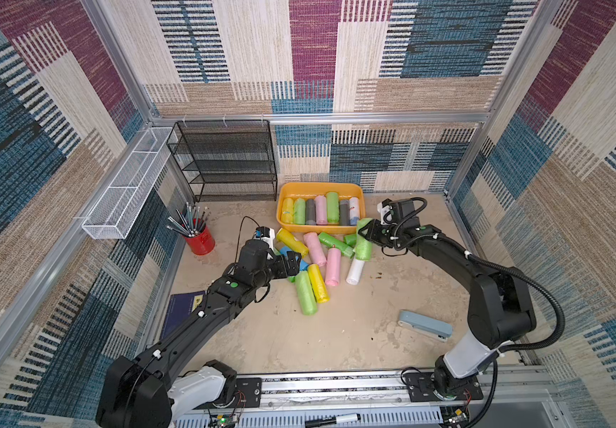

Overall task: Put the roll of trash bags into the storage box
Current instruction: Pick up the roll of trash bags from the center of the board, then place the roll of trash bags in the storage box.

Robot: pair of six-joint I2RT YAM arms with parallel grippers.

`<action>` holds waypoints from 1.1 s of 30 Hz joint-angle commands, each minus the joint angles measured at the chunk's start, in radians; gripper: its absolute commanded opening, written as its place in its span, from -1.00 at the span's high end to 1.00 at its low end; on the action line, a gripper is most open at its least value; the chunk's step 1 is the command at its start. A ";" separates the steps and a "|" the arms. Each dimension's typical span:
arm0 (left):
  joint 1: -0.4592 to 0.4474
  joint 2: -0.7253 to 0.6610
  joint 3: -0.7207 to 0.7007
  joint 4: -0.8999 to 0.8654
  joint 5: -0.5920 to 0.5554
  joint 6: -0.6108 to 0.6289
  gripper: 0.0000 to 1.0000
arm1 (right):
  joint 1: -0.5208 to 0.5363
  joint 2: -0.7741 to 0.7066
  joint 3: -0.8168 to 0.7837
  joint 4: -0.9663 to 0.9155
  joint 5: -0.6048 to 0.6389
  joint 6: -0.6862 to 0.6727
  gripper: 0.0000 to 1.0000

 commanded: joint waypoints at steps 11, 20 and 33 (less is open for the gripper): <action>0.000 0.021 -0.009 0.032 0.033 0.009 -0.97 | -0.005 0.433 0.661 -0.172 0.136 -0.171 0.40; 0.001 0.034 -0.013 0.044 0.035 0.006 -0.97 | -0.004 0.700 0.999 -0.286 0.164 -0.187 0.44; 0.000 0.053 -0.006 0.037 0.036 0.007 -0.97 | -0.012 0.824 1.135 -0.299 0.200 -0.166 -0.40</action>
